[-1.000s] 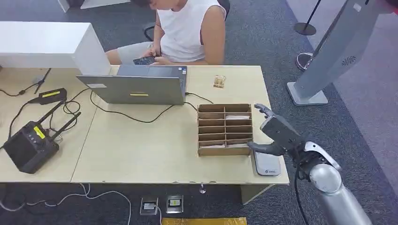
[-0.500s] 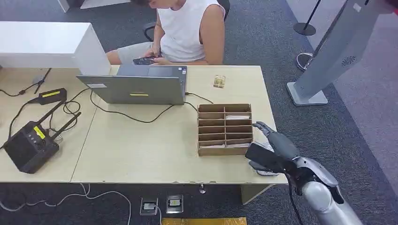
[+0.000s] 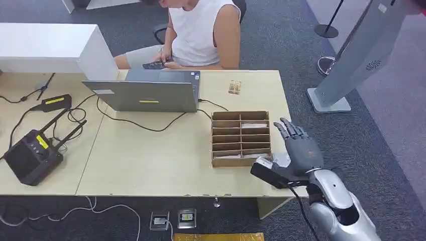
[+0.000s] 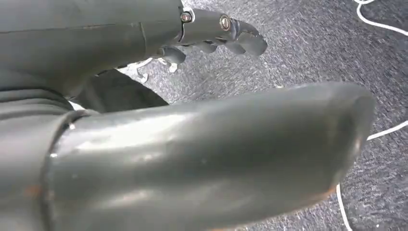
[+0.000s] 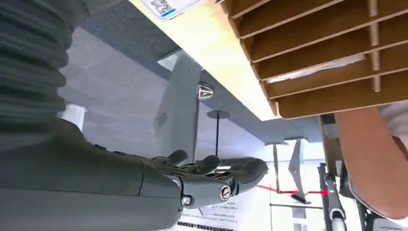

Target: Pass the card to the sensor for recognition and then transmit it.

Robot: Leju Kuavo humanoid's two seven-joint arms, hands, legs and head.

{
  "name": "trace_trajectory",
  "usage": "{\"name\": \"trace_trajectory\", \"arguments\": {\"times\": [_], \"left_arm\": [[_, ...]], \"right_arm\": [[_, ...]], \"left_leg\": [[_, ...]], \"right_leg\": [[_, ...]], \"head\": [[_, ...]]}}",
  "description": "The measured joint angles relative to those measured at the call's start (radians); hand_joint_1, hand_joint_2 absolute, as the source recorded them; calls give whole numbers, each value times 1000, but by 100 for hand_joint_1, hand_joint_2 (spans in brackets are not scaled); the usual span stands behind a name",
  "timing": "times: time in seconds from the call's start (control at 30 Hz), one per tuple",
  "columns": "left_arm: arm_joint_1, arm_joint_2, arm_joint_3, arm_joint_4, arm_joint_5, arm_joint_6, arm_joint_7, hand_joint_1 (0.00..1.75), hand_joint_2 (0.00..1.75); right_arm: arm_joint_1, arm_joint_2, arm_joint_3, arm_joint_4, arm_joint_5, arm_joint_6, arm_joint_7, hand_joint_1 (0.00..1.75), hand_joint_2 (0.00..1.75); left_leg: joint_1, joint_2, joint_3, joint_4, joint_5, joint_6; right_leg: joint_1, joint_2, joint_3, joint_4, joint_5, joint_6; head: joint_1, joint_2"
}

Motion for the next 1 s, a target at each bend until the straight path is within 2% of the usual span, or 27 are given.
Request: {"name": "trace_trajectory", "arguments": {"times": [0.23,0.67,1.0], "left_arm": [[-5,-4,0,0,-11,-6,2,0,0],[-7,-5,0,0,-19,-19,11,0,0],[-19,-5,0,0,-30,-23,19,0,0]], "right_arm": [[4,21,21,22,-22,-42,-3,0,175],[11,31,41,55,-44,-50,1,0,175],[-15,38,38,115,-69,-88,-18,0,175]], "left_leg": [[0,0,0,0,0,0],[0,0,0,0,0,0],[0,0,0,0,0,0]], "right_leg": [[0,0,0,0,0,0],[0,0,0,0,0,0],[0,0,0,0,0,0]], "head": [[0,0],[0,0],[0,0]]}}
